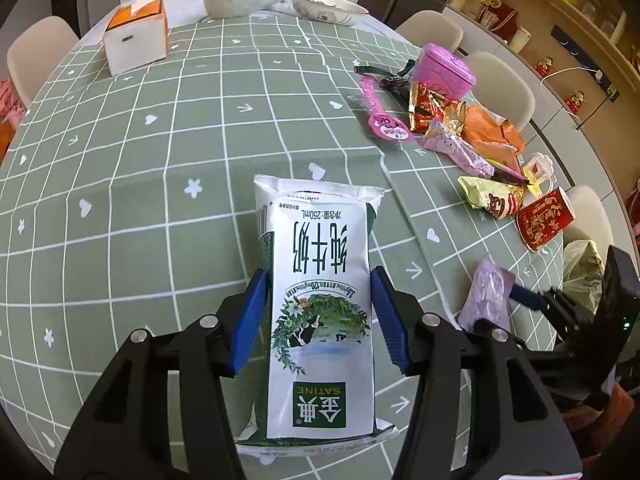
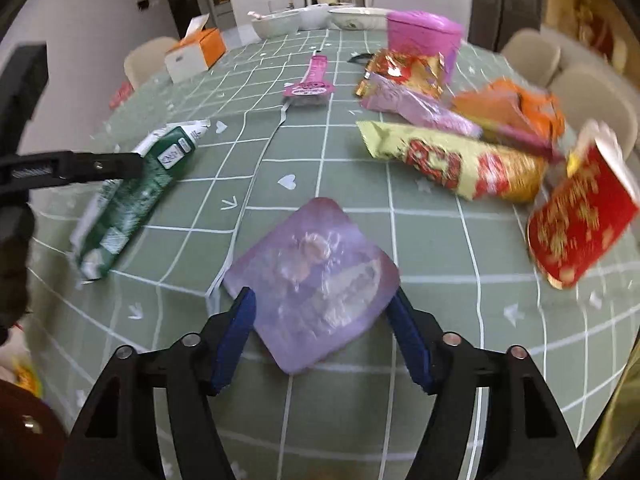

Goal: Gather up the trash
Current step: 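Hold the milk carton in the left gripper while the right grasps the purple wrapper, then carry the milk carton and purple wrapper over the yellow trash bag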

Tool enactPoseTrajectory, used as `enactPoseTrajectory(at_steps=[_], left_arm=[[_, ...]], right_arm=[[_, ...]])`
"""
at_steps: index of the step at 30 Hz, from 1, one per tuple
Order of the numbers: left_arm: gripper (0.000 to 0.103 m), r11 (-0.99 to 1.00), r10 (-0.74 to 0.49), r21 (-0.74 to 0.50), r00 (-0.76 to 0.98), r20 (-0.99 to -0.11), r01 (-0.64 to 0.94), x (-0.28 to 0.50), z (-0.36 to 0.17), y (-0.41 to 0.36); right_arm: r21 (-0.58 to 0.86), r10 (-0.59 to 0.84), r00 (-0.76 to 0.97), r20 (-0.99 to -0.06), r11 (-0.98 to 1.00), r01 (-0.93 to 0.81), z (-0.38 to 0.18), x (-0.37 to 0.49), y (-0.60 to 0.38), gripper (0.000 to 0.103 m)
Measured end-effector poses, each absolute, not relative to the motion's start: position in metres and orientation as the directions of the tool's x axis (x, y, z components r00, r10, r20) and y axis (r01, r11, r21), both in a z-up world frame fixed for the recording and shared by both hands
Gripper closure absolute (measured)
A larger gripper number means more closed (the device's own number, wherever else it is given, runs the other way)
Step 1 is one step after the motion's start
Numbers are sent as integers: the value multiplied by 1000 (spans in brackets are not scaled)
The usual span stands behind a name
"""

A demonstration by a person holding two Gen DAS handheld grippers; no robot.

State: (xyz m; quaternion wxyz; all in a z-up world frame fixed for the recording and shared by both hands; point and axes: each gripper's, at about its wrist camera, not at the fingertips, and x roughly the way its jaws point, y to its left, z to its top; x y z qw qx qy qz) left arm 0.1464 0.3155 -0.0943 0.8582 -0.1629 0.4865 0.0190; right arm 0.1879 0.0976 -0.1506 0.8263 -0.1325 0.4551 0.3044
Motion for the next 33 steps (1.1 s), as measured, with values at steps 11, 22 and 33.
enactPoseTrajectory(at_steps=[11, 22, 33], left_arm=[[53, 936, -140, -286, 533, -835, -203, 138, -95, 317], [54, 948, -167, -294, 595, -786, -121, 149, -61, 295], [54, 955, -199, -294, 668, -718, -31, 175, -12, 240]], right_arm=[[66, 421, 435, -796, 774, -629, -131, 192, 96, 95], [37, 439, 541, -717, 800, -599, -61, 179, 75, 99], [-18, 384, 663, -643, 858, -514, -12, 173, 3, 99]])
